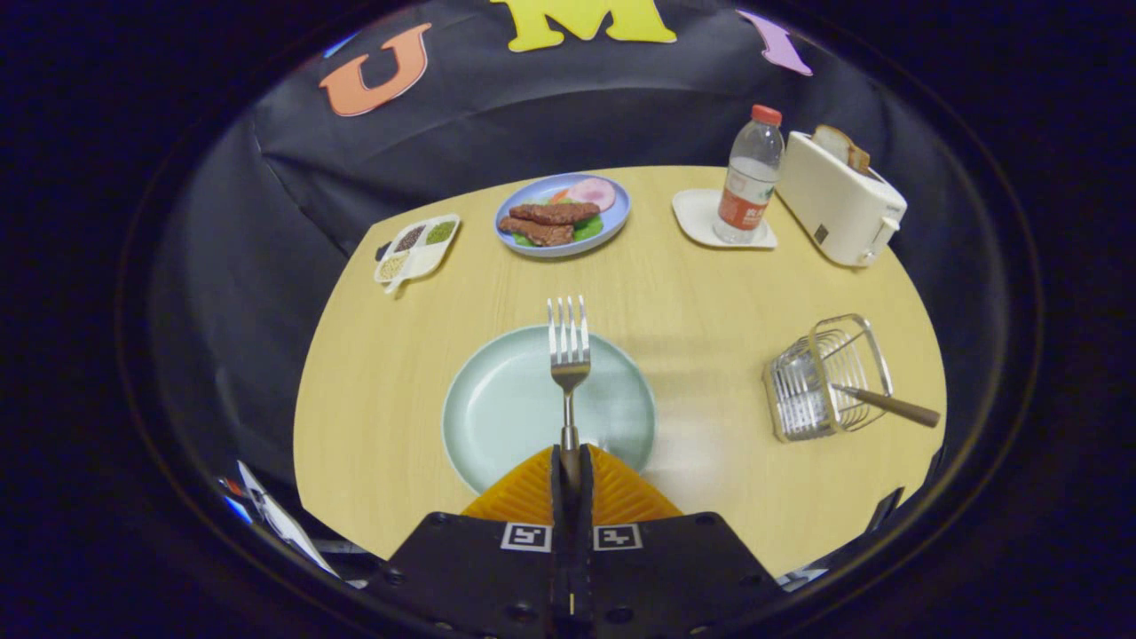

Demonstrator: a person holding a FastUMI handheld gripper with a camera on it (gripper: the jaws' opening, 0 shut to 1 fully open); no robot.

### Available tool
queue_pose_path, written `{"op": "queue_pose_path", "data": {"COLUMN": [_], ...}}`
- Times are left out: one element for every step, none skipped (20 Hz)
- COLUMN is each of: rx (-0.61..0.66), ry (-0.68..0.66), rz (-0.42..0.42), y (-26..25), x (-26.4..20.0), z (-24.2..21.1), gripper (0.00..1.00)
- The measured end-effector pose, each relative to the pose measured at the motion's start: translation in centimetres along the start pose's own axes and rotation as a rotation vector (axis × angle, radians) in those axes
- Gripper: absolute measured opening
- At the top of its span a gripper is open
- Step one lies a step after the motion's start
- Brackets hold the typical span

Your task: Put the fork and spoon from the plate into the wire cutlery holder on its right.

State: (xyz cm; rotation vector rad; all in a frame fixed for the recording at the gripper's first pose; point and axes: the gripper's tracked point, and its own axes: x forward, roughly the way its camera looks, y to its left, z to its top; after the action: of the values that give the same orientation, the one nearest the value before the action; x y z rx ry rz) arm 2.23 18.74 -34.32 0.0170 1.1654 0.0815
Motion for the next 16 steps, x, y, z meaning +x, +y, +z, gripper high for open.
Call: {"op": "queue_pose_path", "data": {"rx": [-0.018, -0.032, -0.041, -0.051, -0.059, -0.063, -0.065, -0.065, -0.069, -0.078, -0.093, -0.107, -0.117, -0.123, -0.120, -0.119], "ry": [-0.011, -0.020, -0.027, -0.029, -0.026, -0.023, -0.016, -0.006, 0.002, 0.008, 0.012, 0.020, 0.035, 0.043, 0.059, 0.079], "rz": [-0.004, -0.005, -0.003, -0.001, 0.004, 0.005, 0.005, 0.005, -0.002, -0.004, -0.007, -0.019, -0.022, -0.021, -0.024, -0.018], "y": [-1.0, -2.1, -2.9, -3.8, -4.7, -5.8, -6.9, -8.1, -9.3, -10.4, -11.6, -12.9, -14.0, -14.9, -15.8, -16.6], "x": [-0.7, -1.4, -2.1, -2.6, -3.2, -3.6, -4.1, -4.5, -5.0, -5.6, -6.1, -6.7, -7.1, -7.5, -7.9, -8.1], "z": [0.5, 0.7, 1.0, 1.2, 1.3, 1.5, 1.6, 1.7, 2.0, 2.0, 2.4, 2.6, 2.6, 2.7, 2.8, 2.6], "gripper": [0.02, 0.02, 0.02, 0.02, 0.02, 0.02, 0.02, 0.02, 0.02, 0.02, 0.02, 0.02, 0.03, 0.04, 0.05, 0.04]}}
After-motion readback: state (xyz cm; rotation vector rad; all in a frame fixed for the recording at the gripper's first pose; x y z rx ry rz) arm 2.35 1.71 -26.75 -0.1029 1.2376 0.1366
